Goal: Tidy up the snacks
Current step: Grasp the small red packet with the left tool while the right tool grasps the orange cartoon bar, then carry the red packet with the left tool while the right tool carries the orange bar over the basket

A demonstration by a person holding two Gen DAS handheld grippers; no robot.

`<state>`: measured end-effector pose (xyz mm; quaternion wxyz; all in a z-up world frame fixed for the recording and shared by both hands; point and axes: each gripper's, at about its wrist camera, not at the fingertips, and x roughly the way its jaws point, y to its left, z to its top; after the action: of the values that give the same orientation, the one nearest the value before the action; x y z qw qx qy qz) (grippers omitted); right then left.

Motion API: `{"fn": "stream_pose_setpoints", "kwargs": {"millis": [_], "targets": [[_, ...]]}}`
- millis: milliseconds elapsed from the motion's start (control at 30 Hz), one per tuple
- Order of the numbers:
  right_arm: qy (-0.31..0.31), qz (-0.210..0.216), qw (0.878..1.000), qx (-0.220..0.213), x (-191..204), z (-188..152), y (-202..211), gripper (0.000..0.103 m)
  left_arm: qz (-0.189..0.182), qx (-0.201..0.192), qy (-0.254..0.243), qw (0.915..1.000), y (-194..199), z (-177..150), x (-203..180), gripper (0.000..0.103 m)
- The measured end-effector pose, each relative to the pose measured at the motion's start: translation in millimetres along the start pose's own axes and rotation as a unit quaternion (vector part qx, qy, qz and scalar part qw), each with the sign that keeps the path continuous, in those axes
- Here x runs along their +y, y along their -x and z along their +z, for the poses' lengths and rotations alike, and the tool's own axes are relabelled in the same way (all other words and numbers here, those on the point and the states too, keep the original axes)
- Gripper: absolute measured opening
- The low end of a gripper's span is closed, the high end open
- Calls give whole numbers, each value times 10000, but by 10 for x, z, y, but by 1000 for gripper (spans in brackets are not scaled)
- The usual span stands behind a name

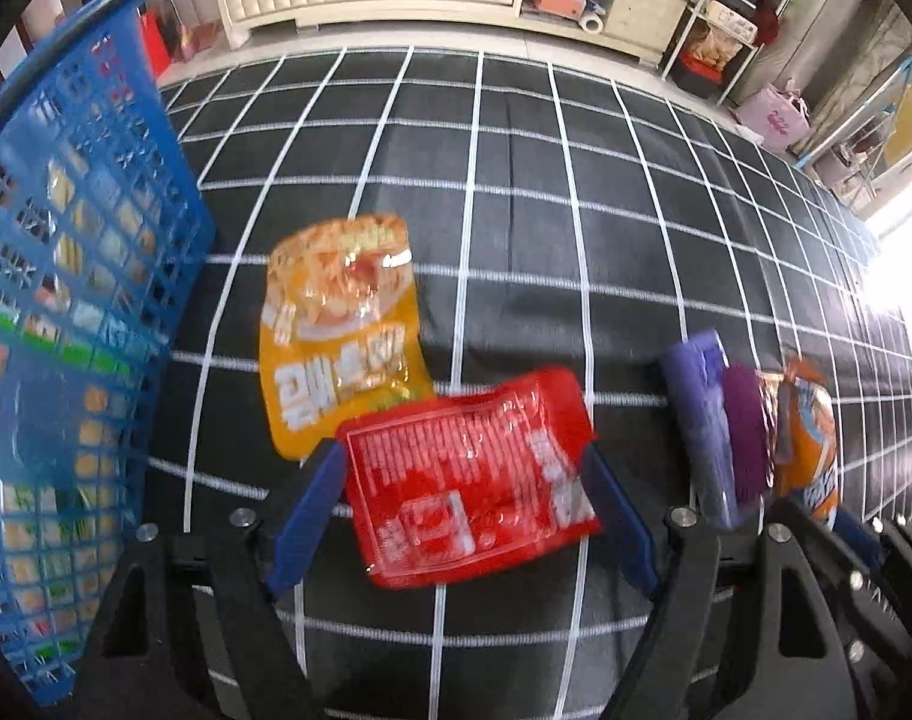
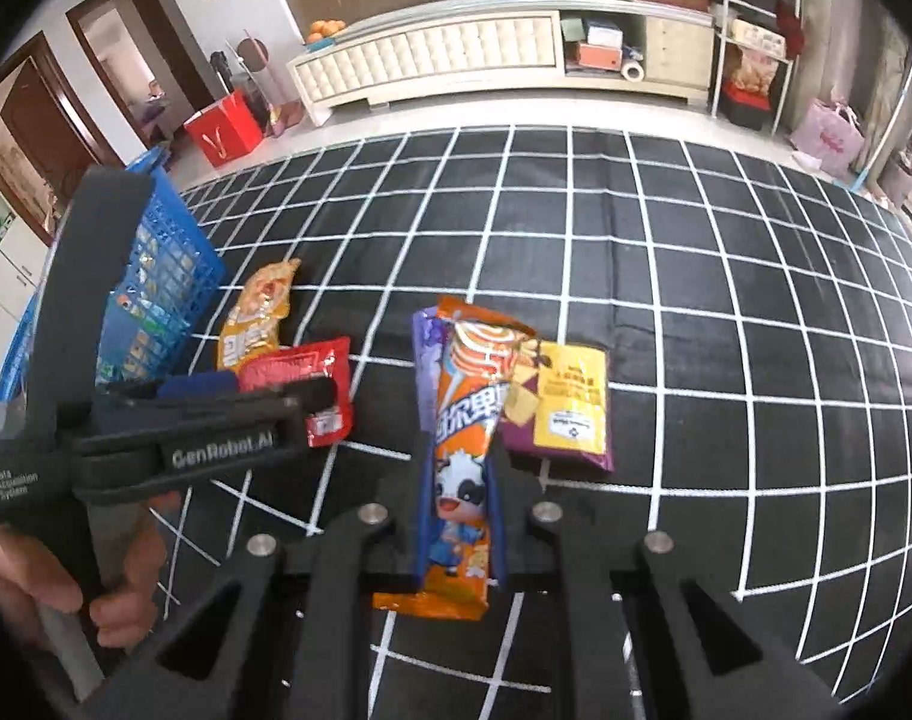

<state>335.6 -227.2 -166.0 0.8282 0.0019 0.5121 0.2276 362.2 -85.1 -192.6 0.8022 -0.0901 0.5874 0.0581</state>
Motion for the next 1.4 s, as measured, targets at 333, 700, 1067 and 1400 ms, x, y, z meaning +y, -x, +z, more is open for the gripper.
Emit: {"fn": "stream_pose_setpoints", "kwargs": {"millis": [333,700,1067,1400], "targets": [[-178,275,9991,258,-71,6,-29,20,246,24,-559,9981,-120,30,-210,99],[-274,408,9982,333,-107,-15,-5,20,-32,41,-1011,9949,-18,-58,-318,9],[118,344,9986,390,104,-87,53,20,-402,-410,-1395,9886,484,-464,-235,6],[695,67,9975,-65,548,-161,414,19,-496,-911,-1651,9808,1075,-729,13,6]]}}
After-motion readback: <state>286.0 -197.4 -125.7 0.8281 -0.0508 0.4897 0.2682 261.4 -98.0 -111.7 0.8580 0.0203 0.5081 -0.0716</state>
